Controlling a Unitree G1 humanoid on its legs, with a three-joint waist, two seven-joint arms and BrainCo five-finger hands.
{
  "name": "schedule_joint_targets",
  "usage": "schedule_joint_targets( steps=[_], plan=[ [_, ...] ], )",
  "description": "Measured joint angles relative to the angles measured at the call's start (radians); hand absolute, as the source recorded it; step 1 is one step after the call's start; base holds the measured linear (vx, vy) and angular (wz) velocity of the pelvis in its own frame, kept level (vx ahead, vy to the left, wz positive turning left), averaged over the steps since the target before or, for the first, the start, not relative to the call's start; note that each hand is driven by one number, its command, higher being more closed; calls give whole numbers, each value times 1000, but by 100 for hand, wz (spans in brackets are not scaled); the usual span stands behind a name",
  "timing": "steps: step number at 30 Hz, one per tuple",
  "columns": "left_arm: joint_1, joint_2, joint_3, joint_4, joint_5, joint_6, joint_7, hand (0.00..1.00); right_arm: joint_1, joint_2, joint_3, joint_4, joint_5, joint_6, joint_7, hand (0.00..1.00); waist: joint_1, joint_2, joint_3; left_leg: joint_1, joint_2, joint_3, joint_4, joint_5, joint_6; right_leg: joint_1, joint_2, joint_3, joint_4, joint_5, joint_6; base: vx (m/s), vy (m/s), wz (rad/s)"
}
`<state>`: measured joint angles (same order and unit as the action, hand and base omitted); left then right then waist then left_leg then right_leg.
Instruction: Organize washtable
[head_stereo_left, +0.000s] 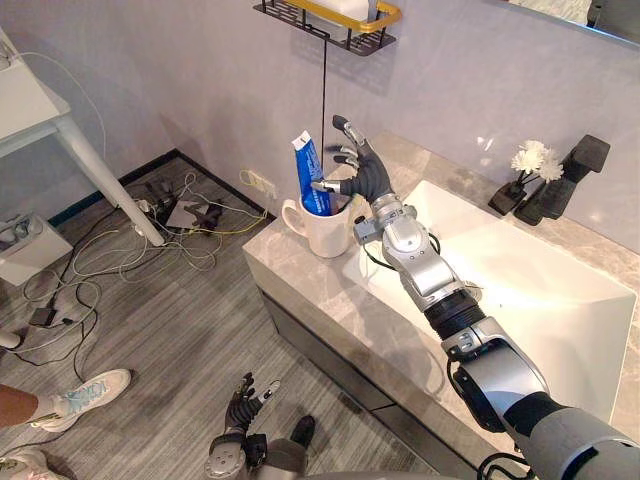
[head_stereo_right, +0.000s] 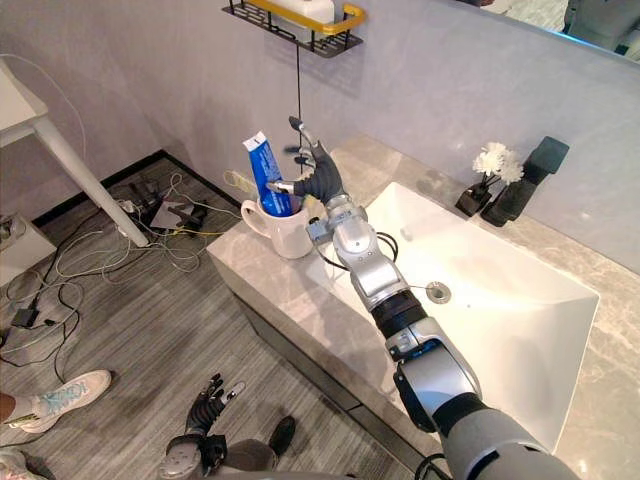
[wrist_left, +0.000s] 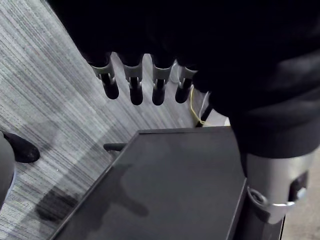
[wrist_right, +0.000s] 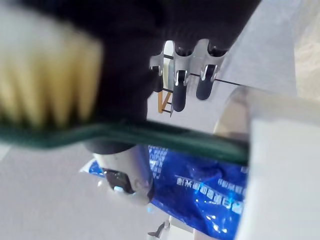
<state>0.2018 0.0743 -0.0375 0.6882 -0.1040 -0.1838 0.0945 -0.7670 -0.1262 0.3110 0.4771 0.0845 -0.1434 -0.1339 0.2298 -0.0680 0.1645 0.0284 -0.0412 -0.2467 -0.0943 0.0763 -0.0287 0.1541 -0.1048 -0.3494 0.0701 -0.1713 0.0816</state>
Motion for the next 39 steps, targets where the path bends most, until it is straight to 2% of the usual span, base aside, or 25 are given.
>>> schedule_joint_targets(
  steps=[3,10,12,19,21,24,27,30,33,34,35,37,39],
  plan=[
    [0,1,0,1,0,0,0,0,32,-19,-1,-82,-2,0,2,0,-2,0,0,2,-1,1,0,0,1,1,-1,1,0,0,0,0,0,0],
    [-2,9,0,26,10,2,-2,0,77,-82,-69,-278,-27,-9,3,0,-49,-1,0,31,-1,8,0,1,1,26,-3,10,3,-1,1,-21,-1,-3],
    [-5,10,0,33,16,2,-3,0,99,-108,-81,-327,-26,-11,3,0,-54,-1,0,42,2,20,0,0,1,30,-2,22,7,-1,1,-50,-1,-17],
    [-6,12,0,52,36,3,-7,0,119,-200,-158,-527,-14,-68,8,0,-88,-2,-1,70,10,64,-1,-2,5,32,-1,68,21,0,0,-58,0,-19],
    [-6,19,0,63,37,3,-9,0,119,-242,-174,-586,-14,-88,9,0,-108,-5,-3,74,12,74,-1,-3,6,30,-1,80,25,0,0,-57,-2,-14],
    [-7,21,0,64,37,2,-9,0,128,-299,-213,-648,-17,-107,9,0,-110,-10,-6,75,18,97,-1,-3,6,21,3,105,24,6,-2,-39,-1,-22],
    [-7,26,0,73,38,1,-9,0,190,-364,-312,-749,-41,-136,8,0,-122,-20,-15,75,22,112,-1,-3,6,20,8,114,13,16,-4,-29,-13,-13],
    [-5,30,4,93,41,1,-9,0,305,-407,-521,-876,-80,-174,3,0,-156,-24,-24,75,23,120,-1,-3,6,18,10,125,9,23,-4,-36,-5,-9],
    [-4,30,11,128,64,2,-9,0,424,-405,-753,-905,-96,-204,-17,0,-191,-22,-50,75,27,140,-2,-5,8,14,14,139,-7,35,-3,-46,-2,-18],
    [-4,31,11,130,71,2,-9,0,453,-403,-795,-904,-97,-204,-26,0,-194,-21,-54,75,27,142,-4,-5,8,11,14,142,-7,36,-3,-95,0,-22],
    [-4,30,12,143,77,2,-9,0,513,-393,-872,-902,-99,-203,-49,0,-213,-18,-63,72,29,155,-7,-6,9,-2,15,157,-8,35,-2,-93,6,-29],
    [-4,27,22,165,78,4,-12,0,589,-357,-959,-892,-103,-201,-80,0,-229,-9,-70,73,33,173,-8,-8,11,-5,18,171,-18,38,1,-56,5,-29],
    [-1,25,33,182,78,7,-29,0,694,-276,-1062,-870,-103,-196,-115,0,-257,-6,-78,72,36,183,-8,-9,10,-10,21,182,-23,43,2,-33,-5,-17]
  ],
)
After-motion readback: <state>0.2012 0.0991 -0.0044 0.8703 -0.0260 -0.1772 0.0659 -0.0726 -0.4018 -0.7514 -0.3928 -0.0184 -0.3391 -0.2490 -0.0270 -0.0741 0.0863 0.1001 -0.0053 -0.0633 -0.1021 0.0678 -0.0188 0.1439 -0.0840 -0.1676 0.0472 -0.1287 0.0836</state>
